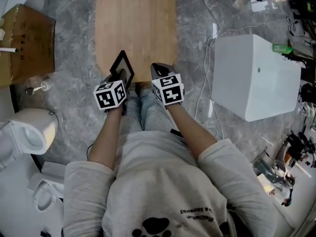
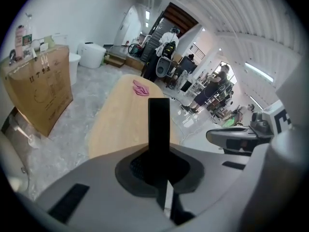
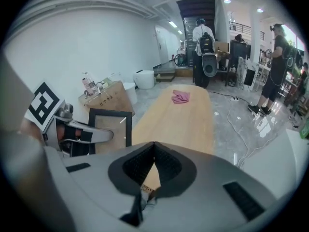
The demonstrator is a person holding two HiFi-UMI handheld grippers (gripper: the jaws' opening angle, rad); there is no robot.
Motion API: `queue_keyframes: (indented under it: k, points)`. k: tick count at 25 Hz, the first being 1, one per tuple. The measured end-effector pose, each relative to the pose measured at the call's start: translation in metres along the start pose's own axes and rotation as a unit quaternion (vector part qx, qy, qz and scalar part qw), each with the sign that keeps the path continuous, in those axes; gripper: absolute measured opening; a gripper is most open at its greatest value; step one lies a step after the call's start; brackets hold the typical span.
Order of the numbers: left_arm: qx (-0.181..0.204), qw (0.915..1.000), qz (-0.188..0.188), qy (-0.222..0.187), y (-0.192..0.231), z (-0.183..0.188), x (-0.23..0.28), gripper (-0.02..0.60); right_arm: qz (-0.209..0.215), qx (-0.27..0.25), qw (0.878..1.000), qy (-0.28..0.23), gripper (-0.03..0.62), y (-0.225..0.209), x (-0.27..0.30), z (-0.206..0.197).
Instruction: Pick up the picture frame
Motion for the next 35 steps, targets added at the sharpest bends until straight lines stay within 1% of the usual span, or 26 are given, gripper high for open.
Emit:
queue_keyframes:
  k: [3,6,8,11,13,18,21,23,27,30,32,35]
  points:
    - [0.012,0.9997,0.006,-0.018,-0.005,0.016,-0.018,0.017,-0.007,0.007,1.0,-0.02,0.008,-0.002,-0.022,0.012]
    - [0.024,0.9989,0.008,-0.04,-0.012,0.031,-0.037,0.017,-0.008,0.028,0.998,-0.047,0.008,0.003,-0.043,0.027]
    - [0.037,0.9977,0.006,-0.056,-0.018,0.043,-0.047,0.017,-0.006,0.04,0.997,-0.072,0.009,0.005,-0.056,0.039]
    - [0.062,0.995,0.009,-0.078,-0.028,0.055,-0.064,0.017,-0.004,0.042,0.993,-0.106,0.009,0.009,-0.075,0.054]
    - [0.081,0.9922,0.014,-0.094,-0.035,0.061,-0.076,0.017,-0.005,0.039,0.991,-0.125,0.008,0.011,-0.088,0.061]
    - [0.122,0.9815,0.018,-0.146,-0.056,0.083,-0.104,0.017,-0.011,0.017,0.984,-0.178,0.008,0.016,-0.123,0.081]
    - [0.143,0.9728,0.018,-0.182,-0.069,0.103,-0.122,0.017,-0.013,0.002,0.976,-0.216,0.009,0.022,-0.141,0.095]
    - [0.156,0.9653,0.016,-0.209,-0.081,0.116,-0.133,0.017,-0.017,-0.01,0.97,-0.241,0.008,0.025,-0.152,0.104]
    - [0.185,0.9477,0.017,-0.259,-0.108,0.136,-0.161,0.017,-0.024,-0.022,0.957,-0.289,0.008,0.028,-0.177,0.118]
    - [0.198,0.9346,0.013,-0.296,-0.126,0.147,-0.18,0.017,-0.029,-0.034,0.943,-0.329,0.009,0.029,-0.198,0.128]
    - [0.205,0.9256,0.013,-0.318,-0.137,0.152,-0.191,0.017,-0.03,-0.04,0.935,-0.351,0.009,0.03,-0.21,0.133]
    - [0.218,0.9132,0.018,-0.344,-0.15,0.153,-0.204,0.017,-0.03,-0.044,0.927,-0.372,0.008,0.031,-0.223,0.132]
Point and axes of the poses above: the fingertips, and each gripper's own axes: x forward along the fingers, y to its left, z out of its top, the point moved 5 cm from there along -x, backward along the fingers, and after that the axes turned 3 degrees about x, right-handed, at the moved point
